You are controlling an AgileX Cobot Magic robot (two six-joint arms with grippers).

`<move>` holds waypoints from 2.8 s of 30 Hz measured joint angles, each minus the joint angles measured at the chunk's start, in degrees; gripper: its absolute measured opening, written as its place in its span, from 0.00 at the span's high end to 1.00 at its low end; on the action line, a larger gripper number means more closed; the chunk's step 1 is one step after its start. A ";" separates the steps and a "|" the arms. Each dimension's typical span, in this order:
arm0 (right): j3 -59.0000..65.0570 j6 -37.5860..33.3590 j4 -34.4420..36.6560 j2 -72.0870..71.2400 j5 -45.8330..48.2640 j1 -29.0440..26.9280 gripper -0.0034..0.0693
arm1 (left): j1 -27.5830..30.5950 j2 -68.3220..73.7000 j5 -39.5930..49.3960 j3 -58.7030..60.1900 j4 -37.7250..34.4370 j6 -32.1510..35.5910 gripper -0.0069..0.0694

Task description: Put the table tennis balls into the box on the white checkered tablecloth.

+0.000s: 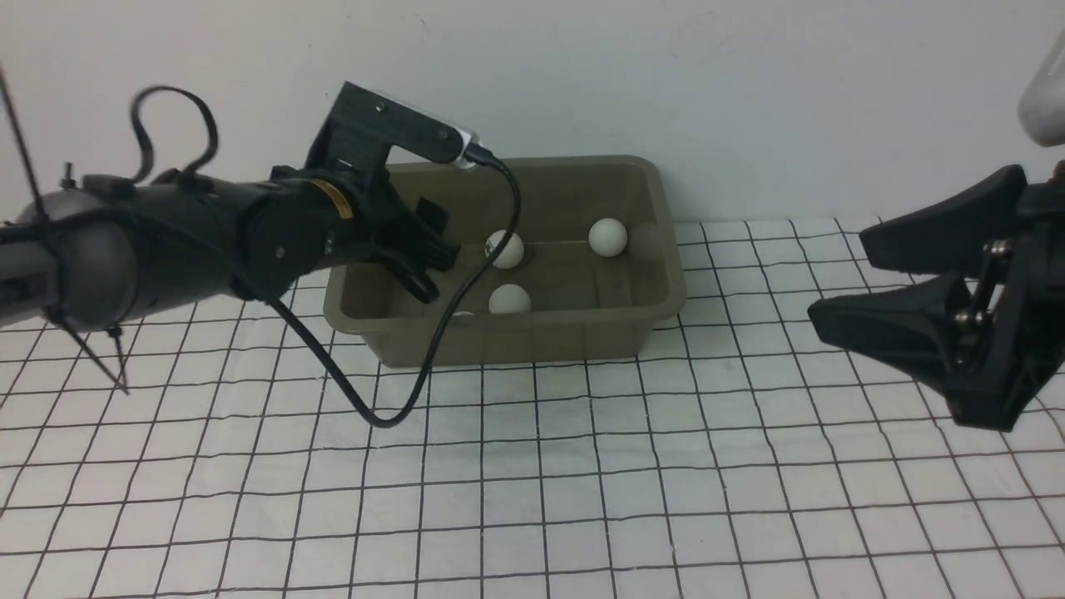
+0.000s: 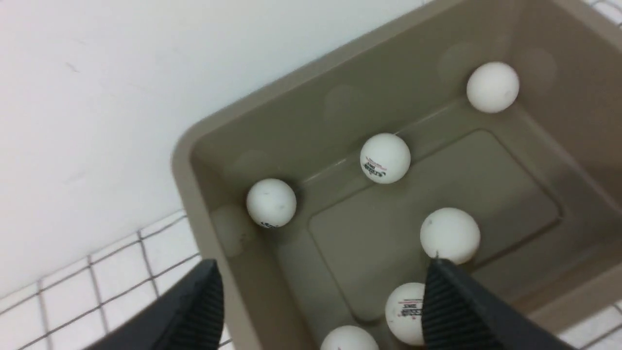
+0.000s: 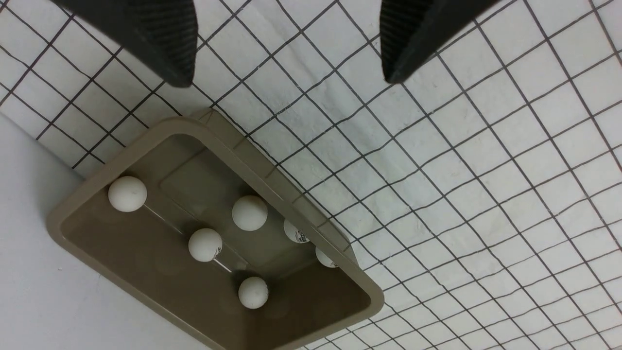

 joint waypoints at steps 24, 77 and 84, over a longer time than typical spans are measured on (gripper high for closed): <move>0.00 0.00 0.86 0.00 0.40 0.00 0.32 | 0.00 -13.07 18.11 0.06 3.95 3.66 0.29; 0.00 0.14 0.89 -0.05 3.49 0.00 0.32 | 29.77 16.51 7.26 -2.34 -98.37 118.23 0.56; 0.00 0.14 0.89 -0.05 3.66 0.00 0.32 | 29.77 12.06 25.97 -2.34 -97.89 107.16 0.56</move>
